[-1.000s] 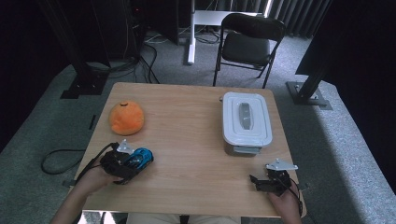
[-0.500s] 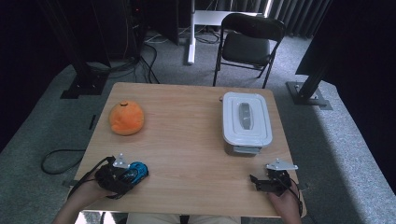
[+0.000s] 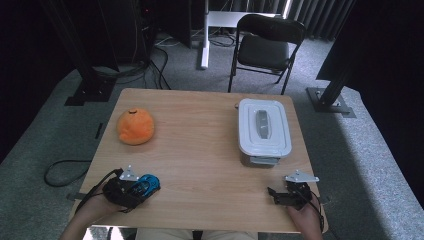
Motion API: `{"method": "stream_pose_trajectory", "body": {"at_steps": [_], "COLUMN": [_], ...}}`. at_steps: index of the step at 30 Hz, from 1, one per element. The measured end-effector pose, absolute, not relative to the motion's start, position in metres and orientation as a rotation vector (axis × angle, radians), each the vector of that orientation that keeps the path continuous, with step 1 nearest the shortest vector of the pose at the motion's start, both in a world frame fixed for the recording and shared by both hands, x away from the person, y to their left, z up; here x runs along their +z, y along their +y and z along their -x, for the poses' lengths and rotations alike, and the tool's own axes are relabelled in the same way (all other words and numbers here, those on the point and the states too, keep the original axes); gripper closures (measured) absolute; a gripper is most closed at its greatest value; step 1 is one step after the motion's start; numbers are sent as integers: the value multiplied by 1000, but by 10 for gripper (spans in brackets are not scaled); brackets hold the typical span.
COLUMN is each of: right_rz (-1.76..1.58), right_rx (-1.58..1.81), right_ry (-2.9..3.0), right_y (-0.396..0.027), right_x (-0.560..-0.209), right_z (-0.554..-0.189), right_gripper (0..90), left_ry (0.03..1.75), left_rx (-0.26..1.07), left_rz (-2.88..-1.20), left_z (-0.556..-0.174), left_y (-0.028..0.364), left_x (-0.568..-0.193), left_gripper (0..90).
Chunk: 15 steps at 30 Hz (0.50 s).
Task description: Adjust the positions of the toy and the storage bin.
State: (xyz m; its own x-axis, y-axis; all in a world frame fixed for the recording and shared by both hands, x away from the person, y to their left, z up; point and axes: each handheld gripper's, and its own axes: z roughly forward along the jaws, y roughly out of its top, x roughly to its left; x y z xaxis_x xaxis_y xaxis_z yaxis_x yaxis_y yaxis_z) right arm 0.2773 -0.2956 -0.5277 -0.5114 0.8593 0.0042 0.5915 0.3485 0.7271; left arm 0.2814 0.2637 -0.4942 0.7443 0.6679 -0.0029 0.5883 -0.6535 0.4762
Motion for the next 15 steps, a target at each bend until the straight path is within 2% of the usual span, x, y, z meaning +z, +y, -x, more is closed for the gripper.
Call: {"method": "stream_pose_trajectory", "body": {"at_steps": [6,10,15], "right_rz": [-1275,-1275,-1275], "right_rx": [968,968,968], "right_ry": [2237,2237,2237], "right_y": [-296,-296,-296], "right_x": [-528,-528,-528], "right_z": [-277,-277,-277], "right_gripper": [141,140,141], "left_ry": [990,1071,1101], "left_rx": [229,222,202], "left_rz": [-2499,-2474,-2457], "left_z": [-282,-285,-286], "left_y": [263,263,264], "left_x": [-493,-492,-491], "left_gripper": [276,192,163]}}
